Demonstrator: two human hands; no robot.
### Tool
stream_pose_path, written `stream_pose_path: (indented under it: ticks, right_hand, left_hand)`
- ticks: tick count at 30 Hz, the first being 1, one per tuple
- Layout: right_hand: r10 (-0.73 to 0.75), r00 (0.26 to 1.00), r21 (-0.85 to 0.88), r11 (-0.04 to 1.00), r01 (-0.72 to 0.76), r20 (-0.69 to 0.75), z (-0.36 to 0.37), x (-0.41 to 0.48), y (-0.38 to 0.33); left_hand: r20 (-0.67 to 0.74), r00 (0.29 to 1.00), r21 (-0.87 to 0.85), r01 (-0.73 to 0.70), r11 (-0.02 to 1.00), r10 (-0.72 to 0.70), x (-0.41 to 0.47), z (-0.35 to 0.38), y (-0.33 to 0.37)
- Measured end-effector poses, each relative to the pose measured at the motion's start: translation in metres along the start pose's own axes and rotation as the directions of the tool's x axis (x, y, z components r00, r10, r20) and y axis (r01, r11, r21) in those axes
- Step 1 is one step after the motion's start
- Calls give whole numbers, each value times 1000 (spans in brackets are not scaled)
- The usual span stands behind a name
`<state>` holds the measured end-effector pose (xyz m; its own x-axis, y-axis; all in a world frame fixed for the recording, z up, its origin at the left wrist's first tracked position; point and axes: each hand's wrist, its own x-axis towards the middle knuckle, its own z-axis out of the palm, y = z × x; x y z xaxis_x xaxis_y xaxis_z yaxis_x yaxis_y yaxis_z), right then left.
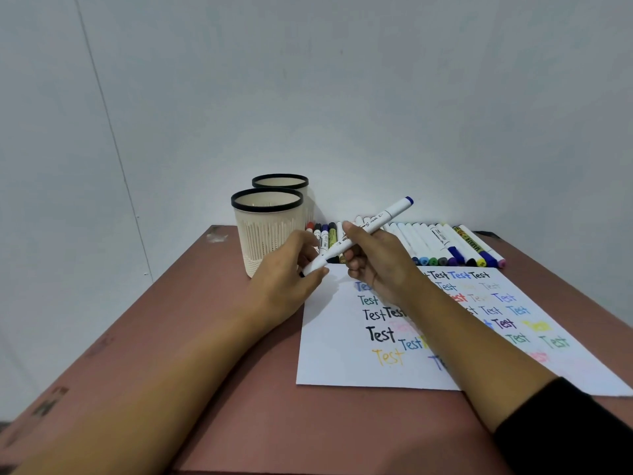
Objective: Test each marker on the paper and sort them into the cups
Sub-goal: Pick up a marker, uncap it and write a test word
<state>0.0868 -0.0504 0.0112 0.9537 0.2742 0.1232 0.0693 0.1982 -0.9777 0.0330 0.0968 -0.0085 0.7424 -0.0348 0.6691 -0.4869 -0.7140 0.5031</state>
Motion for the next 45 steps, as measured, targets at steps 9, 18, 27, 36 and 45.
stream_pose_path:
  ticks: [9,18,27,36,45]
  right_hand:
    - [-27,998,-66,997,30,48,2,-2,2]
    - [63,989,20,998,-67,133,2,-3,5]
    - [84,981,97,990,-101,173,3,-1,11]
    - [118,974,100,985,-139,193,4,-4,14]
    - [209,978,-452,875,-174,27,4,-7,-19]
  left_hand:
    - [19,994,99,108,989,-111,2,2,-4]
    - [60,997,85,-43,995,38,-1,3,-4]
    - [34,999,62,-39,997,37,-4,7,-8]
    - [24,999,39,-35,999,34,-4,7,-10]
    - [-34,999,86,13,996,-10,-2,6,-1]
